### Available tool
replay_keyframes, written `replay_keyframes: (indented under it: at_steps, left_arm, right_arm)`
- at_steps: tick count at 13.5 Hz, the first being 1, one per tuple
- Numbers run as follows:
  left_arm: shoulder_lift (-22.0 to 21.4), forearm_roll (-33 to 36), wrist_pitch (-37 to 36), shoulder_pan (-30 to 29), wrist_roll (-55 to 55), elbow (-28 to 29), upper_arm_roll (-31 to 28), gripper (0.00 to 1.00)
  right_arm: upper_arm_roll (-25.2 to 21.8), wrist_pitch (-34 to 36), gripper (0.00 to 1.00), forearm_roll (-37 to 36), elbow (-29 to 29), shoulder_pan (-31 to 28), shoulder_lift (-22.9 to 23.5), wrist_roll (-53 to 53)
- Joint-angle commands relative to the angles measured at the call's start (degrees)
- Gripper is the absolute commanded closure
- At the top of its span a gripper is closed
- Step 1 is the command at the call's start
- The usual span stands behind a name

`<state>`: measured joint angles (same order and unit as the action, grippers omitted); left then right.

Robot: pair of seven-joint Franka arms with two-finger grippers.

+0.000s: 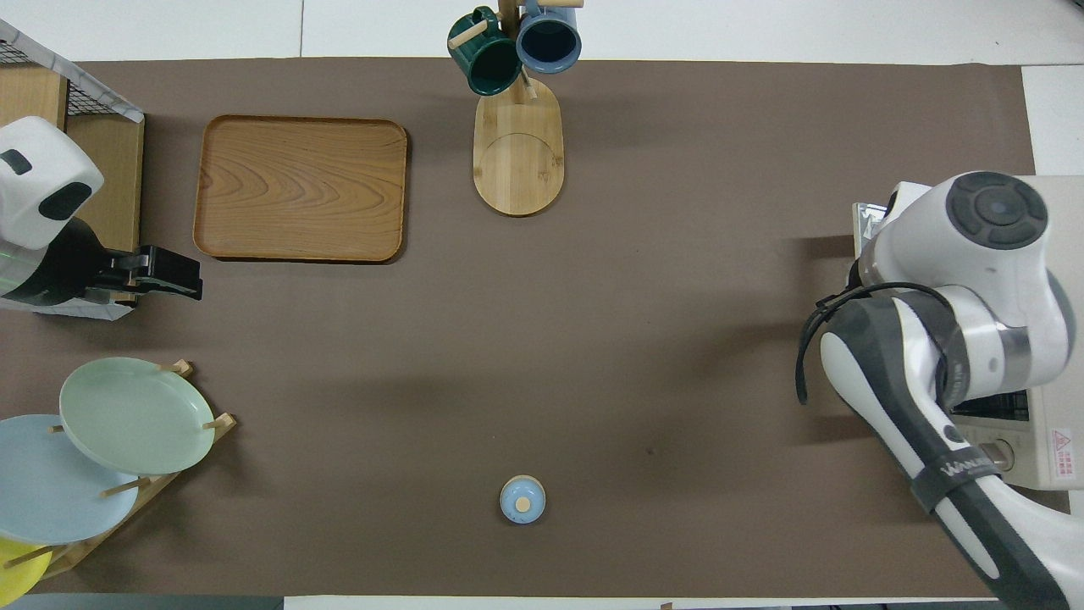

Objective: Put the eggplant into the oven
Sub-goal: 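Push the oven door shut with the right gripper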

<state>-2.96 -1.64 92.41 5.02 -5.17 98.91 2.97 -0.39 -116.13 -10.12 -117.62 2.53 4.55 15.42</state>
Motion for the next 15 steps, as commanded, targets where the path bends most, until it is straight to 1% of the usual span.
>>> replay_keyframes:
  at_steps: [1, 4, 6, 7, 8, 9, 10, 12, 13, 14, 15]
  left_arm:
    - [-1.0, -0.56, -0.56, 0.34, -0.02, 0.32, -0.51, 0.0]
    - [-1.0, -0.65, -0.56, 0.34, -0.02, 0.32, -0.51, 0.0]
    - [-1.0, -0.56, -0.56, 0.34, -0.02, 0.32, -0.51, 0.0]
    - [-1.0, -0.65, -0.56, 0.34, -0.02, 0.32, -0.51, 0.0]
    - [-1.0, -0.65, -0.56, 0.34, -0.02, 0.32, -0.51, 0.0]
    - [-1.0, -0.56, -0.56, 0.34, -0.02, 0.32, -0.51, 0.0]
    - [-1.0, -0.56, -0.65, 0.34, -0.02, 0.32, -0.51, 0.0]
    - [-1.0, -0.56, -0.65, 0.34, -0.02, 0.32, -0.51, 0.0]
    - [-1.0, -0.65, -0.56, 0.34, -0.02, 0.32, -0.51, 0.0]
    - [-1.0, -0.56, -0.65, 0.34, -0.02, 0.32, -0.51, 0.0]
    - [-1.0, -0.65, -0.56, 0.34, -0.02, 0.32, -0.51, 0.0]
  right_arm:
    - [-1.11, 0.81, 1.0, -2.53, 1.25, -6.48, -1.91, 6.1]
    - [-1.11, 1.86, 1.0, -2.45, 1.34, -10.08, -3.32, 10.14]
    - [-1.11, 4.58, 1.0, -2.27, 1.77, -11.4, -4.81, 10.77]
    - [-1.02, 8.42, 0.98, -0.53, 4.21, -11.24, -5.6, 10.42]
    - [-0.58, 12.9, 0.98, 2.36, 8.33, -10.54, -5.43, 9.63]
    - [-0.49, 17.03, 0.95, 3.08, 12.2, -9.4, -4.82, 8.06]
    - [-0.49, 19.68, 0.88, 3.09, 15.63, -7.21, -4.21, 4.74]
    - [-0.49, 22.25, 0.87, 3.18, 19.61, -3.87, -3.94, 0.32]
    - [-0.49, 22.69, 0.74, 3.61, 20.4, -2.72, -3.85, -1.0]
    - [-0.49, 22.79, 0.43, 4.84, 20.67, -2.62, -3.68, -1.27]
    - [-0.58, 22.96, 0.0, 6.15, 20.76, -2.71, -3.59, -1.36]
